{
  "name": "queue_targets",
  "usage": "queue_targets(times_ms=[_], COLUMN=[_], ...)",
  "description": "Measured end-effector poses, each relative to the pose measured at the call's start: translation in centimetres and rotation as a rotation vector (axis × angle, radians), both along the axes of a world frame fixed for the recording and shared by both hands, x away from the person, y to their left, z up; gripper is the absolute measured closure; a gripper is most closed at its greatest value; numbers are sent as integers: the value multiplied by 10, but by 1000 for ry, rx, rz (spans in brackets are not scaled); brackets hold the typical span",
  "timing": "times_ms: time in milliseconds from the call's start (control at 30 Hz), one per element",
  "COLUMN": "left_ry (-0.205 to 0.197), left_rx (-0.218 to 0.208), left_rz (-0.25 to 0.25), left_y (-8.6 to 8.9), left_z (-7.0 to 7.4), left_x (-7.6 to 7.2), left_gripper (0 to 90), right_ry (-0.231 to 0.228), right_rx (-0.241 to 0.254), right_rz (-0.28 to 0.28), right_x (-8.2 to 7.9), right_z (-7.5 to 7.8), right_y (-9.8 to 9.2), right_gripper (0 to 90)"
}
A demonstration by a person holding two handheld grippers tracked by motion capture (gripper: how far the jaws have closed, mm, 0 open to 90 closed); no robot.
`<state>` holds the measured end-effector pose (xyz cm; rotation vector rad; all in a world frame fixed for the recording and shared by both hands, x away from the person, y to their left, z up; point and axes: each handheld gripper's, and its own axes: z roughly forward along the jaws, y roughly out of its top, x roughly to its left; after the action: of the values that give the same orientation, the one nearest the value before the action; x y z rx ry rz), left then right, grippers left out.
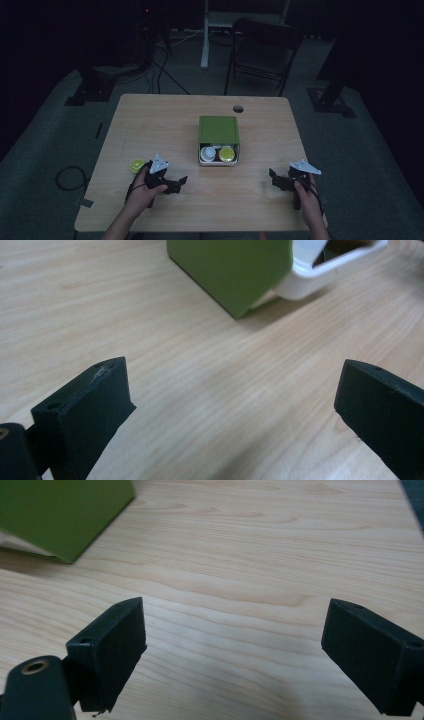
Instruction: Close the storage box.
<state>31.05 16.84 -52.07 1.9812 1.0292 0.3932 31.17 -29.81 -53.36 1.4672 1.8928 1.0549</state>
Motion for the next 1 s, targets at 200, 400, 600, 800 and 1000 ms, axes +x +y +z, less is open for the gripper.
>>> queue_targets(times_ms=[200,400,600,800,1000], left_ry=[9,31,55,68,92], left_rx=[39,64,70,66,68], left_rz=[28,63,114,186,229], left_y=[3,4,3,4,3], left_z=[-2,-7,-12,-16,-19], left_x=[-5,-12,-16,-19,-21], left_gripper=[21,21,21,21,21], right_ry=[10,40,61,86,102], right_rx=[-25,-77,-60,-76,-67], right_rz=[-41,-133,-188,-217,-236], right_x=[-3,-4,-2,-1,3], right_z=[-3,-7,-11,-14,-15], right_y=[-7,-11,-15,-16,-17], right_gripper=[105,105,105,105,105])
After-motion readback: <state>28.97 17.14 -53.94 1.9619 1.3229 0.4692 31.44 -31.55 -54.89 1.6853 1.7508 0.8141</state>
